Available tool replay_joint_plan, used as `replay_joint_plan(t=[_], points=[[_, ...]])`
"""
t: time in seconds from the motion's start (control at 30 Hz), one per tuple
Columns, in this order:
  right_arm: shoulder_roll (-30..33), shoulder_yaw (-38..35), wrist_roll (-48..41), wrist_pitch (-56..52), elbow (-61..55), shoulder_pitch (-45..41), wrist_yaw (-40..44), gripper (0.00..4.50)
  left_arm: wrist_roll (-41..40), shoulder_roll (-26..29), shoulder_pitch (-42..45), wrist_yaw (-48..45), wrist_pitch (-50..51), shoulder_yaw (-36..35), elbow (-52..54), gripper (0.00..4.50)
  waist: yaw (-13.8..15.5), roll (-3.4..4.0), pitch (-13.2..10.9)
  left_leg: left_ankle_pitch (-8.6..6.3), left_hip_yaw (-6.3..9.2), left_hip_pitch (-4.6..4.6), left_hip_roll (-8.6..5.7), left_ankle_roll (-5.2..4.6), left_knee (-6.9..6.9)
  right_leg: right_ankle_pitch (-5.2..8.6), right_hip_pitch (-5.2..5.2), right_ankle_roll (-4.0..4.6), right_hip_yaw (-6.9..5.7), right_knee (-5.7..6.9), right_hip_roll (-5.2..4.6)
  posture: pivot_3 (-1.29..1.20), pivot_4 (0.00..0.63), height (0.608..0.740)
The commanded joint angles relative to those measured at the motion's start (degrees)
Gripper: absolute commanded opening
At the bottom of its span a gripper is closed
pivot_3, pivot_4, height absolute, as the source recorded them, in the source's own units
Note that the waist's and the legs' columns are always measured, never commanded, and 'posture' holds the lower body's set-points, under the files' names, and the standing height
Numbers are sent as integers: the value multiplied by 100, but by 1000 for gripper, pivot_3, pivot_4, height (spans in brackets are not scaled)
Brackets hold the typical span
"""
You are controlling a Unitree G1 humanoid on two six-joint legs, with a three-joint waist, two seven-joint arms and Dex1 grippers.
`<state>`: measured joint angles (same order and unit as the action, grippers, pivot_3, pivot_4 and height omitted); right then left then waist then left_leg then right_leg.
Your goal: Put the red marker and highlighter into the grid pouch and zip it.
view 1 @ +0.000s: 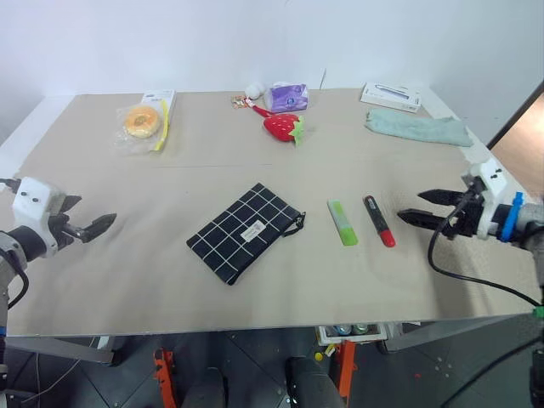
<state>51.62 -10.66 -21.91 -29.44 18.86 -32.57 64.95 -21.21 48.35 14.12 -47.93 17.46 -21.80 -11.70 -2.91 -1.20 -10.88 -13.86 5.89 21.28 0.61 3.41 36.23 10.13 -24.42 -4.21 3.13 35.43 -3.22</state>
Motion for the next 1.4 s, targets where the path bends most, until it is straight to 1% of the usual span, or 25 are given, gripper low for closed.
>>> replay_joint_plan(t=[0.03,0.07,0.1,0.13,0.17,0.2,0.37,0.47,0.57,0.67,0.7,0.83,0.9,1.0,1.23,1.4], points=[[-361,3,-455,-440,-1196,-150,-297,2655,-249,-98,-62,-236,-172,1,622,4500,2,0,0,0,0,1,3,0,2,-1,0,0,0,1,3,0,150,740],[-517,102,-489,-551,-1453,-134,-427,2075,-294,-161,-73,-278,-202,32,756,4500,4,0,0,0,0,1,5,0,4,-3,0,2,0,1,5,0,150,740],[-708,231,-482,-649,-1675,-130,-598,1627,-320,-225,-89,-322,-255,90,901,4500,6,0,0,0,1,1,6,0,5,-3,0,2,0,2,6,0,150,740],[-899,351,-444,-730,-1824,-139,-794,1064,-306,-279,-106,-368,-330,161,1030,4500,7,-1,1,0,1,0,6,0,6,-3,1,2,0,3,6,0,150,740],[-1141,495,-375,-782,-1945,-160,-1027,631,-226,-326,-135,-412,-461,276,1152,4500,7,-2,2,0,1,0,8,0,8,-4,1,4,0,3,8,0,150,740],[-1387,633,-302,-812,-2015,-188,-1254,79,-65,-352,-169,-452,-692,418,1221,4500,7,-3,2,0,1,1,10,0,10,-7,1,7,1,4,11,0,150,740],[-2590,1351,136,-725,-1803,-395,-2141,79,1113,-365,-284,-553,-2385,1327,1189,4500,11,-2,2,2,1,-1,16,2,12,-19,0,16,8,4,24,0,150,740],[-3098,1729,551,-547,-1390,-521,-2596,79,1563,-413,-198,-463,-3221,1661,1088,4500,13,-2,2,2,2,1,20,2,12,-20,-2,18,9,4,28,0,150,740],[-3409,1906,920,-390,-838,-619,-2960,79,1971,-452,-78,-286,-3892,1909,998,4500,18,-2,2,2,2,1,21,2,12,-21,-3,20,9,4,29,0,150,740],[-3518,2012,1179,-463,-458,-645,-3194,79,2286,-470,-39,-89,-4351,2052,956,4500,19,-1,2,2,3,2,21,2,12,-24,-2,25,10,4,29,0,150,740],[-3522,2031,1216,-532,-406,-634,-3223,79,2379,-455,-38,-37,-4471,2088,948,4500,16,0,4,2,2,2,19,2,12,-35,-2,42,12,4,29,0,150,740],[-3513,2094,1216,-885,-469,-442,-3235,79,3336,-381,-98,351,-5345,2445,951,4500,20,1,10,2,4,-4,21,1,12,-25,3,25,10,4,30,0,150,740],[-3513,2100,1215,-940,-502,-395,-3229,79,3677,-376,-158,494,-5628,2619,946,4500,21,1,23,2,4,-12,21,0,12,-21,11,19,11,4,30,0,150,740],[-3595,2063,1173,-1037,-575,-406,-3293,79,4293,-460,-280,967,-6088,2810,824,4500,23,1,33,2,4,-13,21,0,12,-20,12,18,12,4,31,0,150,740],[-3747,2042,1081,-1255,-782,-386,-3316,79,4811,-513,-314,1587,-6269,3012,708,4500,24,21,78,2,7,-19,22,-1,12,-20,17,17,10,5,32,0,150,740],[-3817,2058,1091,-1318,-839,-381,-3321,79,5098,-701,-35,1880,-6229,3260,531,4500,24,34,95,2,7,-22,21,-2,12,-20,21,16,10,5,32,0,150,740]])
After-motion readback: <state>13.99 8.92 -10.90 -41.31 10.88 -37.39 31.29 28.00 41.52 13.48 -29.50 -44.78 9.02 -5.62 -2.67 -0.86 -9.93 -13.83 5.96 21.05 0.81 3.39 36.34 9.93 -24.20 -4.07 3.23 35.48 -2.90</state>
